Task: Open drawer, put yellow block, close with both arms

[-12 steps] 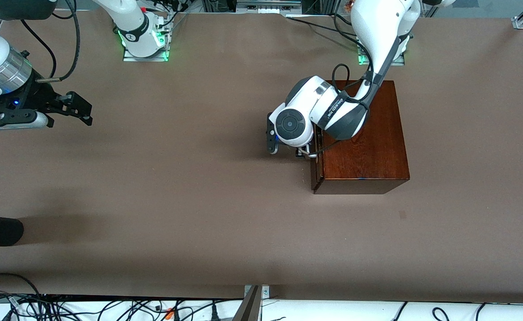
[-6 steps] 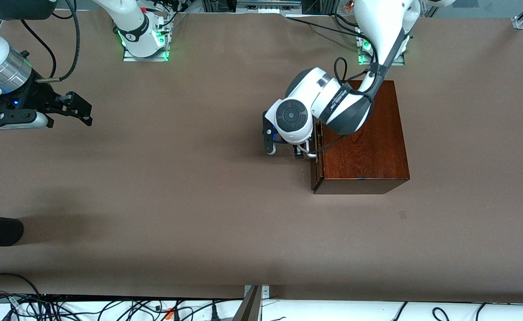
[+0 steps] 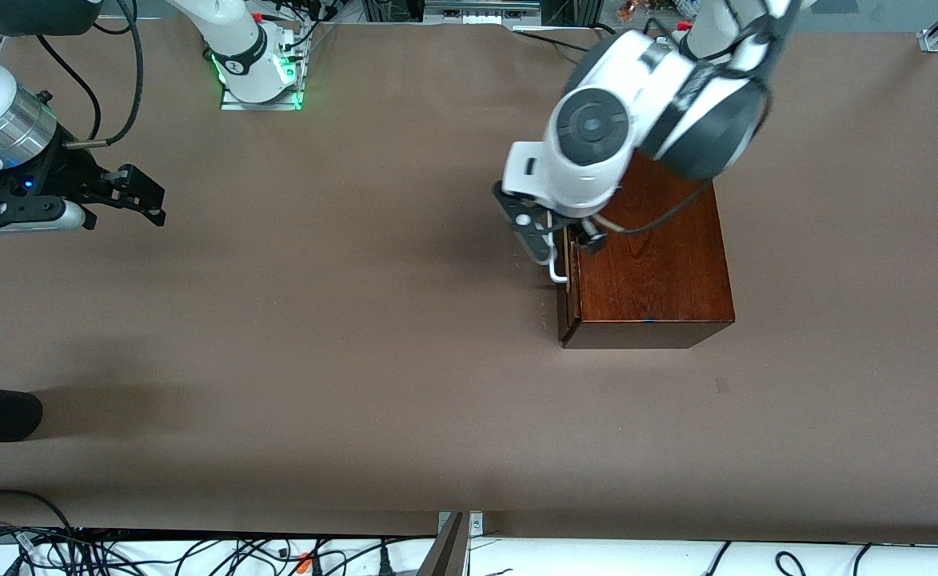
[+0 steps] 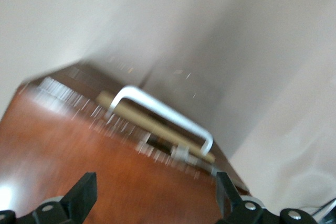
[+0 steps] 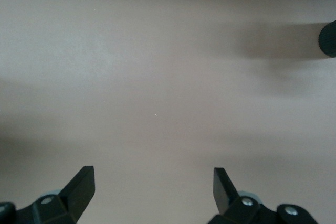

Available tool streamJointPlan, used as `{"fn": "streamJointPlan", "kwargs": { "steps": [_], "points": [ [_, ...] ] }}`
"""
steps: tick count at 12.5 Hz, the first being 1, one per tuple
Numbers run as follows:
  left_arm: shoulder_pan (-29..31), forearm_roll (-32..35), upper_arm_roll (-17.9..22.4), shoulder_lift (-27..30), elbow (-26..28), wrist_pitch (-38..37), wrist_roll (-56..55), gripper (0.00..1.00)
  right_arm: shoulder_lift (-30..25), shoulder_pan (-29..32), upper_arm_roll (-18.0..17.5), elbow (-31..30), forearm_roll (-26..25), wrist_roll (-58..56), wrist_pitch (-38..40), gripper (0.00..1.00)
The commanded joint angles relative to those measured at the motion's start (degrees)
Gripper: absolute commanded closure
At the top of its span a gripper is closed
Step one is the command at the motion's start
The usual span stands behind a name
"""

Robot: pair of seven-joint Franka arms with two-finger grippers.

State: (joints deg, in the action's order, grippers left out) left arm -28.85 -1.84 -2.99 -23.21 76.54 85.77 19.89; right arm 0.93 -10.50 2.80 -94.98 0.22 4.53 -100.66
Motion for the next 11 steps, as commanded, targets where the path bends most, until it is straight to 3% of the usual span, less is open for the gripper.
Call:
{"fn": "streamJointPlan", "kwargs": {
  "steps": [1, 4, 7, 9, 11],
  "points": [
    [4.67, -0.44, 1.91, 4.21, -0.15, -4.02, -2.32, 0.0, 0.56, 0.48, -0.25, 1.37, 1.1, 0.57, 0.46, 0.0],
    [6.69, -0.63, 7.45, 8.87, 0.36, -3.42, -2.93, 0.0, 0.56, 0.48, -0.25, 1.37, 1.1, 0.57, 0.46, 0.0],
    [14.15, -0.45, 7.38, 13.8, 4.4, -1.05, -7.48, 0.0, 0.56, 0.48, -0.25, 1.37, 1.1, 0.57, 0.46, 0.0],
    [21.08, -0.27, 4.32, 14.33, 4.41, -0.95, -12.75, 0.0, 0.56, 0.48, -0.25, 1.29, 1.1, 0.57, 0.46, 0.0],
    [24.27, -0.01, 3.69, 16.34, 6.06, -0.95, -16.1, 0.0, 0.56, 0.48, -0.25, 1.37, 1.1, 0.57, 0.46, 0.0]
  ]
}}
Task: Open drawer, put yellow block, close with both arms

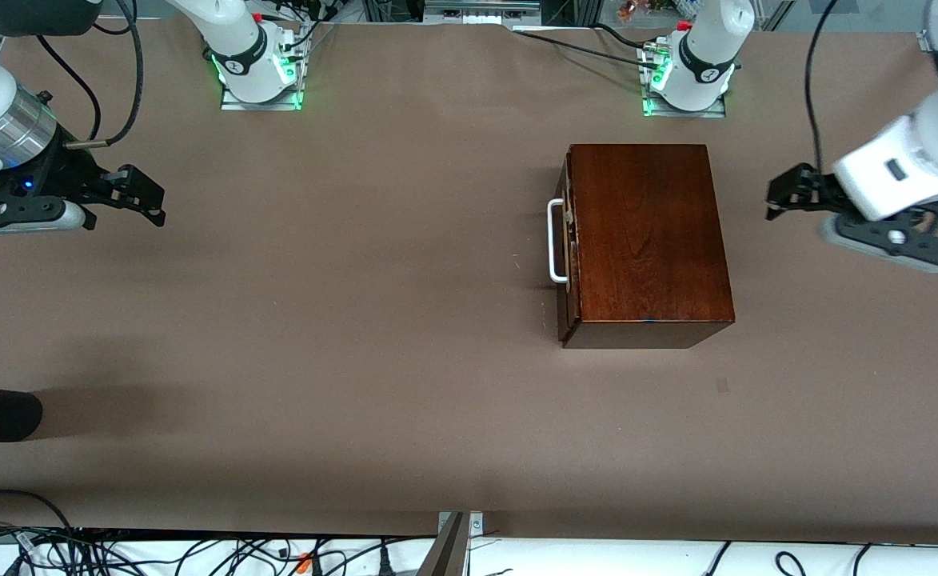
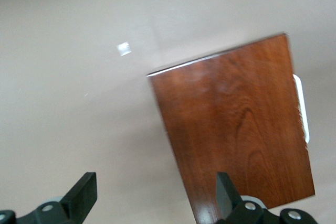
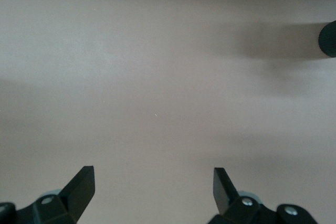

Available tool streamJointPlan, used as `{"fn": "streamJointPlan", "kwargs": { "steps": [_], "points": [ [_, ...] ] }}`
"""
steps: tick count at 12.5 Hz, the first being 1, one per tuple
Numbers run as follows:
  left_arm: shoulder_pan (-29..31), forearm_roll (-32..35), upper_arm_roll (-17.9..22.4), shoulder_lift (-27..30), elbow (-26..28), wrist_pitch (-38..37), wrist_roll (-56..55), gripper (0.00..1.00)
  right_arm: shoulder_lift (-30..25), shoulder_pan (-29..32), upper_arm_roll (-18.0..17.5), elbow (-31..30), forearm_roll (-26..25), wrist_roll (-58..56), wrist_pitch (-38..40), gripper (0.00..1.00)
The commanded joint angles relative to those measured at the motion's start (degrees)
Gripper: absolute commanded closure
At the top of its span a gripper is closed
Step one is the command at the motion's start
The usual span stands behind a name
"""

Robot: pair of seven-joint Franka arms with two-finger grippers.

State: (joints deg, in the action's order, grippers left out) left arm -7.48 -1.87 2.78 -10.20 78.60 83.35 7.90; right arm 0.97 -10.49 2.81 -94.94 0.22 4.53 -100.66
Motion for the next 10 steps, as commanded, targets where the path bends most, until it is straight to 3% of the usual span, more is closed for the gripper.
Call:
{"fn": "streamJointPlan", "kwargs": {
  "steps": [1, 2, 4, 10],
  "points": [
    [4.04, 0.03, -2.16, 5.61, 6.98, 2.95, -5.33, 0.0, 0.52, 0.47, -0.26, 1.33, 1.09, 0.57, 0.46, 0.0],
    [5.01, 0.03, -2.77, 8.77, 12.14, 6.88, -6.48, 0.0, 0.52, 0.47, -0.26, 1.25, 1.09, 0.57, 0.46, 0.0],
    [10.35, 0.38, -10.04, 14.66, 21.29, 12.52, -10.87, 0.0, 0.52, 0.47, -0.26, 1.33, 1.09, 0.57, 0.46, 0.0],
    [8.36, 1.52, -7.18, 14.69, 21.42, 12.54, -6.58, 0.0, 0.52, 0.47, -0.26, 1.33, 1.09, 0.57, 0.46, 0.0]
  ]
}}
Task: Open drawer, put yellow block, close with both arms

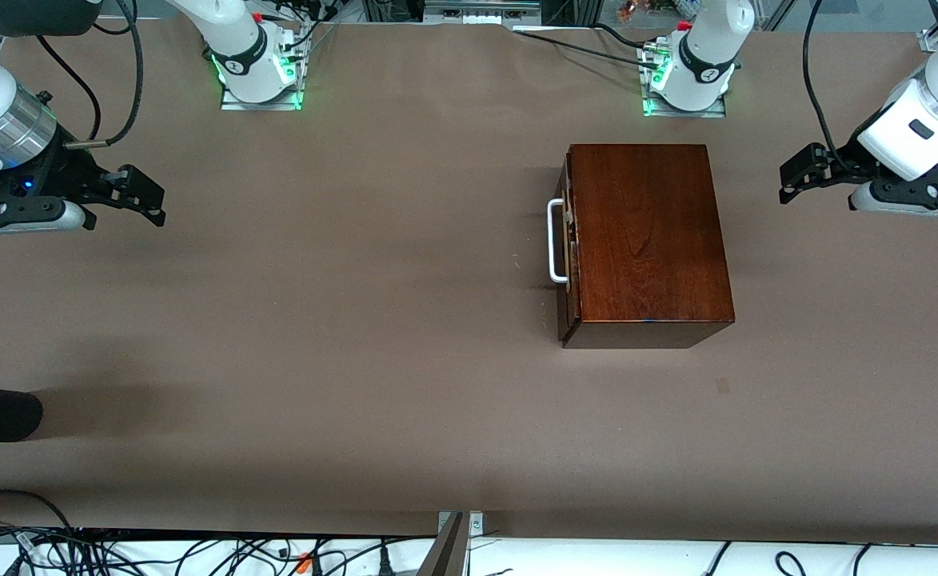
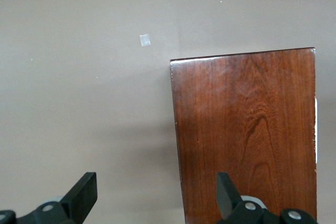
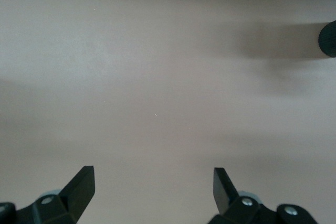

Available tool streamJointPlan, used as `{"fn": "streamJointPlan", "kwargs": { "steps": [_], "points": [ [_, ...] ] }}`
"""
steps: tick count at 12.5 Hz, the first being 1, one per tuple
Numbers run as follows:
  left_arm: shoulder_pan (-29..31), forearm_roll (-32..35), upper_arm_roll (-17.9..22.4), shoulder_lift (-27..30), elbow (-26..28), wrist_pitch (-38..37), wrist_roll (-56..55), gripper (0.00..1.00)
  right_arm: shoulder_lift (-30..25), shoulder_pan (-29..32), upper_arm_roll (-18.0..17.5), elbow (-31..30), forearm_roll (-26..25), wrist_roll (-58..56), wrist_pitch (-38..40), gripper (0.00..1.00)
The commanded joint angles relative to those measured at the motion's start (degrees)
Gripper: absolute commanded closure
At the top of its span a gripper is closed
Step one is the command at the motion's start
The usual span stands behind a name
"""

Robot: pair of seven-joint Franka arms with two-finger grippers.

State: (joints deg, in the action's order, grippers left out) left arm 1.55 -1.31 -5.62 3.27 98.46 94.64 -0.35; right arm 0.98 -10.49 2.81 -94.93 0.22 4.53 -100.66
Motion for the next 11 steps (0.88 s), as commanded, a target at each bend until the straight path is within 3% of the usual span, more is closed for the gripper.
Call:
{"fn": "streamJointPlan", "kwargs": {
  "steps": [1, 11],
  "points": [
    [-0.67, 0.96, 1.23, 1.21, 1.56, 1.17, 1.67, 0.0, 0.52, 0.47, -0.26, 1.32, 1.09, 0.57, 0.46, 0.0],
    [-2.34, 0.52, 3.34, 0.95, 0.6, -1.82, 1.67, 0.0, 0.52, 0.47, -0.26, 1.24, 1.09, 0.57, 0.55, 0.0]
  ]
}}
